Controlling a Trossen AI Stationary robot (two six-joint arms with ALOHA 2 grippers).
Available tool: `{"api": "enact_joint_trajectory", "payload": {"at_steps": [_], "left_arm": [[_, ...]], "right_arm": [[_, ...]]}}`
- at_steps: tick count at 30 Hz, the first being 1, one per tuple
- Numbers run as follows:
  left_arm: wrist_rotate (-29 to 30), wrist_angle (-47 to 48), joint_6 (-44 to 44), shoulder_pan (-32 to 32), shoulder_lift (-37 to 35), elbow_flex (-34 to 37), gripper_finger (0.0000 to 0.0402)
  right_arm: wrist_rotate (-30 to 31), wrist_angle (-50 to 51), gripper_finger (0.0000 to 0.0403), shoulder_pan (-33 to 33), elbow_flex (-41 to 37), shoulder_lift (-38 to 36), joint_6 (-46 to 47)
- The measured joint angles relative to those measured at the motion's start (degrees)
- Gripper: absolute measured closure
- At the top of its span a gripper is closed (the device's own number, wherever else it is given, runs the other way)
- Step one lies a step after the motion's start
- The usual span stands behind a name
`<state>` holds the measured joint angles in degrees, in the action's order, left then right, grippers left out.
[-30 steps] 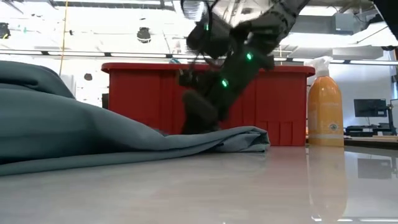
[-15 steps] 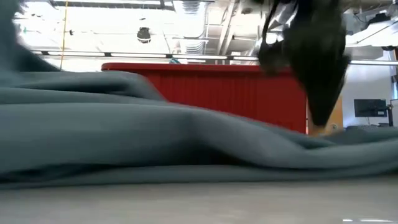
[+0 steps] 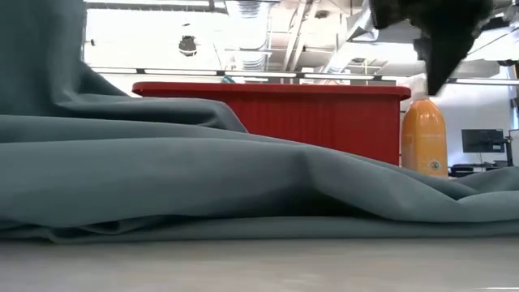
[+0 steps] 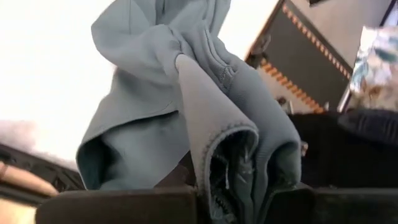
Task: Fold Laundry from Bin
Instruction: Fold the light blue pants
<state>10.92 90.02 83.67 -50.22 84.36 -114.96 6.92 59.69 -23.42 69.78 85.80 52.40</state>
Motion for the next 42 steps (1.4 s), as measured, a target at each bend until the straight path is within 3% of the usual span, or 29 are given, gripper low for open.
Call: {"api": "enact_joint_trajectory", "payload": {"at_steps": [5,9,17,25,29,32,35,38,42], "left_arm": [[-4.6,0.0,0.91,0.0,0.02,0.0,0.0376],[-5.65,-0.02,2.32,0.02,0.02,0.0,0.0376],[-5.75,0.0,4.47,0.0,0.02,0.0,0.0376],[-6.15,-0.02,7.04,0.0,0.02,0.0,0.0376],[-6.07,0.0,7.13,0.0,0.02,0.0,0.0376],[-5.67,0.0,7.23,0.0,0.13,0.0,0.0376],[-5.52,0.0,7.18,0.02,0.15,0.0,0.0376],[-5.47,0.0,6.96,0.0,0.15,0.0,0.0376],[-5.12,-0.02,5.45,0.02,0.15,0.0,0.0376]], "right_arm": [[-9.5,1.6,0.0202,0.37,-2.51,3.81,-17.85],[-13.64,2.15,0.0175,0.33,-5.46,6.33,-28.84],[-13.09,4.12,0.0179,3.3,-11.05,12.16,-39.15],[-13.17,-0.3,0.0183,7.2,-11.26,11.76,-44.78],[-15.33,-6.79,0.022,10.25,-12.56,13.9,-45.75],[-17.03,-5.99,0.0291,12.08,-12.82,16.24,-45.02],[-24.7,-5.45,0.0374,12.93,-12.5,16.92,-46.28],[-30.99,0.23,0.0379,13.07,-10.11,16.4,-44.04],[-43.62,16.51,0.0376,11.67,-2.42,12.41,-33.91]]}}
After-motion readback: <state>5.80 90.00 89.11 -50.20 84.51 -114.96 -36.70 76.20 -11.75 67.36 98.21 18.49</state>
